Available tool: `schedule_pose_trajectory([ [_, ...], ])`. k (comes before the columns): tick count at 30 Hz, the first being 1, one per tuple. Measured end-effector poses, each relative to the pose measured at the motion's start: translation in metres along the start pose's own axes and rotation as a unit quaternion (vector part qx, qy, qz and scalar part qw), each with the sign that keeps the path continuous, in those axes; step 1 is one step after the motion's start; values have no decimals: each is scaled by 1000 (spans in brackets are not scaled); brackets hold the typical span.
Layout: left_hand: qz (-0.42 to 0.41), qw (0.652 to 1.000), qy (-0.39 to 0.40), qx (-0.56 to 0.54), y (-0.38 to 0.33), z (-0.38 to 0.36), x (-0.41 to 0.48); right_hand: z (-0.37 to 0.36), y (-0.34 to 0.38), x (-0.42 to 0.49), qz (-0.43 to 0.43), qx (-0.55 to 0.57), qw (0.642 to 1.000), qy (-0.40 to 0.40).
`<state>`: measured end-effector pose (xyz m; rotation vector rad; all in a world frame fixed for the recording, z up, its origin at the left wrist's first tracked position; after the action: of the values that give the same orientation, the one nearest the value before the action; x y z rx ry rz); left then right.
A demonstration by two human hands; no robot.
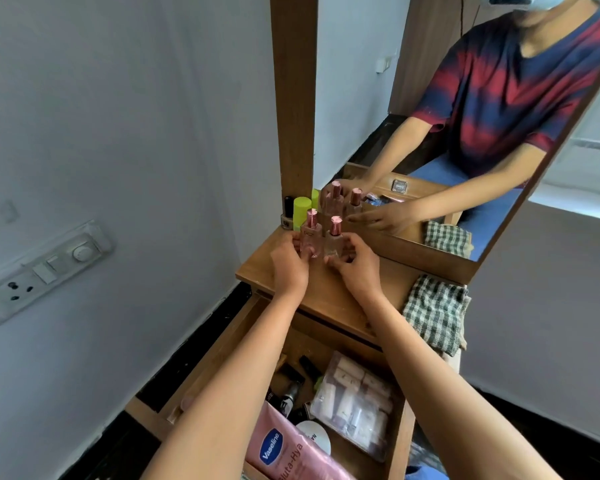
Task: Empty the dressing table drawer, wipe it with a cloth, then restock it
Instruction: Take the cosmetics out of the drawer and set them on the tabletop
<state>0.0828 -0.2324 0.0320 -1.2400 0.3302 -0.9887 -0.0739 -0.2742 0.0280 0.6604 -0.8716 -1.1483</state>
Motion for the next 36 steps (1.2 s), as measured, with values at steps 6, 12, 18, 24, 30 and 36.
schedule_pose_trajectory([
  [6,22,1000,-11,-6,4,-15,15,-5,-3,13,-42,31,997,-51],
  [12,34,999,-23,2,7,-20,22,-11,-10,23,-73,12,993,-88],
  [18,33,998,-51,-2,6,-20,20,-7,-11,19,-68,2,991,-112],
  [24,45,997,-61,-3,6,-19,22,-9,-13,22,-76,-16,990,-115],
  [30,56,996,-64,-19,10,-20,23,-11,-15,24,-93,-15,990,-108],
  [36,49,997,-58,-19,7,-19,19,-8,-13,21,-93,-10,990,-105],
])
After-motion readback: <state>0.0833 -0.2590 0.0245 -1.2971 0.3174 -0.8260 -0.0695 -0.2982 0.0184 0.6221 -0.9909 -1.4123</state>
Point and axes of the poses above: each hand's wrist, its own x-axis towards the middle knuckle, its own z-axis out of the back of the hand, y = z × x, the point moved 8 cm from there along x, towards the middle knuckle, and after that the axes turned 6 degrees about -x, right-handed, at the moved point
